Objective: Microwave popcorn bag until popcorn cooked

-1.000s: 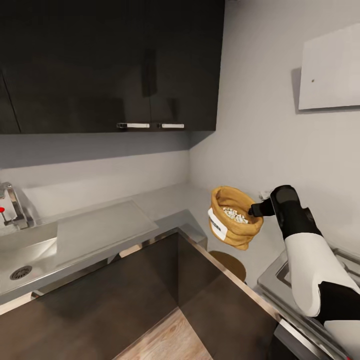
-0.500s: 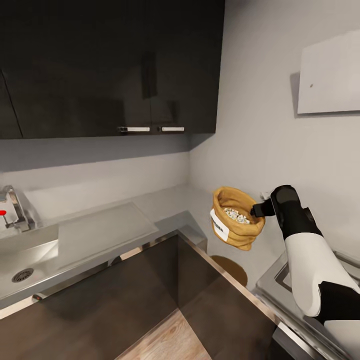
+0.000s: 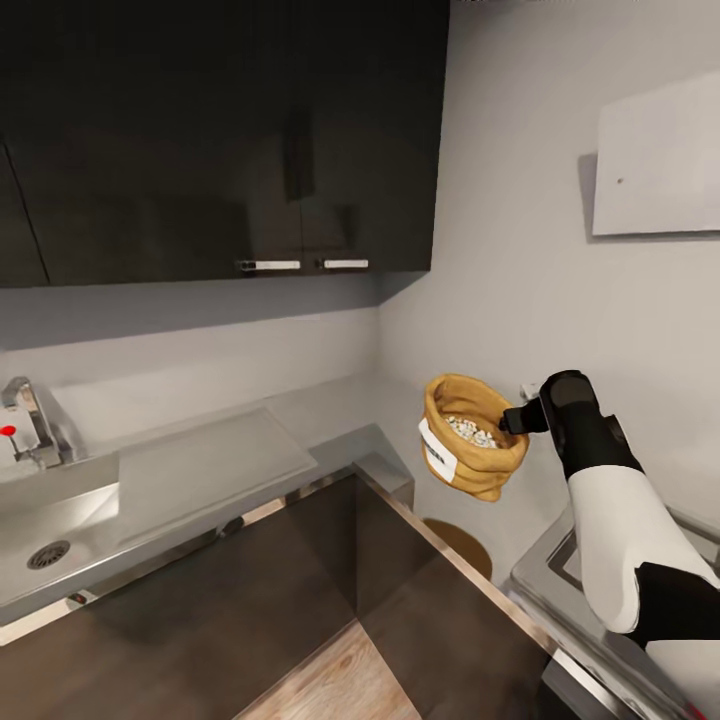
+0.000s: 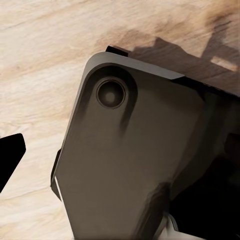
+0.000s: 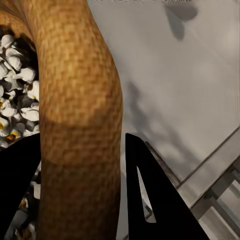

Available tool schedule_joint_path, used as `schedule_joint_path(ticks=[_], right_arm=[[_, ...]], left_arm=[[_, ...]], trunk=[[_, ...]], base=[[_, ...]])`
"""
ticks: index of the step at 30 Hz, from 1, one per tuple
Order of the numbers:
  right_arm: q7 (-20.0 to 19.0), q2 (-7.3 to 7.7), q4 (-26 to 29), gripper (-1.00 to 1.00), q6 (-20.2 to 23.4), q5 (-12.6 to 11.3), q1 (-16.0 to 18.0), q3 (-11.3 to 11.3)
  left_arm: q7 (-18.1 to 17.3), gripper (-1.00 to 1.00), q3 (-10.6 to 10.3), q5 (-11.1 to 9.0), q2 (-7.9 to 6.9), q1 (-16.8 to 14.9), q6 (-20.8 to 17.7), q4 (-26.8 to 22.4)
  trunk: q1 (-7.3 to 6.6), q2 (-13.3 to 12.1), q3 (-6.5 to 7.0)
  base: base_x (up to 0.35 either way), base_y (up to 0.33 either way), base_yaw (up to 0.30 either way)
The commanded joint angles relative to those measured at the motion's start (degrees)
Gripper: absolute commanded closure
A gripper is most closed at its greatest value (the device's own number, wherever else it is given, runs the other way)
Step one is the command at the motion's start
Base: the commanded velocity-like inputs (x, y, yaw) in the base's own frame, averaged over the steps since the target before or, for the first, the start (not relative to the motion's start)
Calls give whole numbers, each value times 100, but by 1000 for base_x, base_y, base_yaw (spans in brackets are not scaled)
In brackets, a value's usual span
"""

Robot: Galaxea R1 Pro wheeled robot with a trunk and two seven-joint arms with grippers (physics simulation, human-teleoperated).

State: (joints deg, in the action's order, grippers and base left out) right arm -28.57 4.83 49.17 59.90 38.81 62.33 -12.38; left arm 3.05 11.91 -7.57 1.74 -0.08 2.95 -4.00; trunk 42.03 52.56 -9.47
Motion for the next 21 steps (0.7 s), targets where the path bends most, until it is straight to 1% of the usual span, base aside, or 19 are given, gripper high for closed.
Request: schedule_joint_path(ticks=[1,5,15,21], right_arm=[[-64,4,5,100,10,57,5,-9],[-53,25,-23,100,10,99,3,-10],[-61,35,-22,100,10,50,5,-27],[-38,38,-36,100,10,94,3,-23]], left_arm=[[12,-100,-13,-59,2,-1,13,-4],[11,-100,-13,-60,2,-1,13,-4],[12,-100,-13,-56,4,-1,13,-4],[12,-100,-22,-43,11,-1,13,-4]], trunk=[[-22,-36,11],[-110,-196,82],[-329,-597,262],[-461,-838,370]], base=[[0,0,0],[0,0,0],[0,0,0],[0,0,0]])
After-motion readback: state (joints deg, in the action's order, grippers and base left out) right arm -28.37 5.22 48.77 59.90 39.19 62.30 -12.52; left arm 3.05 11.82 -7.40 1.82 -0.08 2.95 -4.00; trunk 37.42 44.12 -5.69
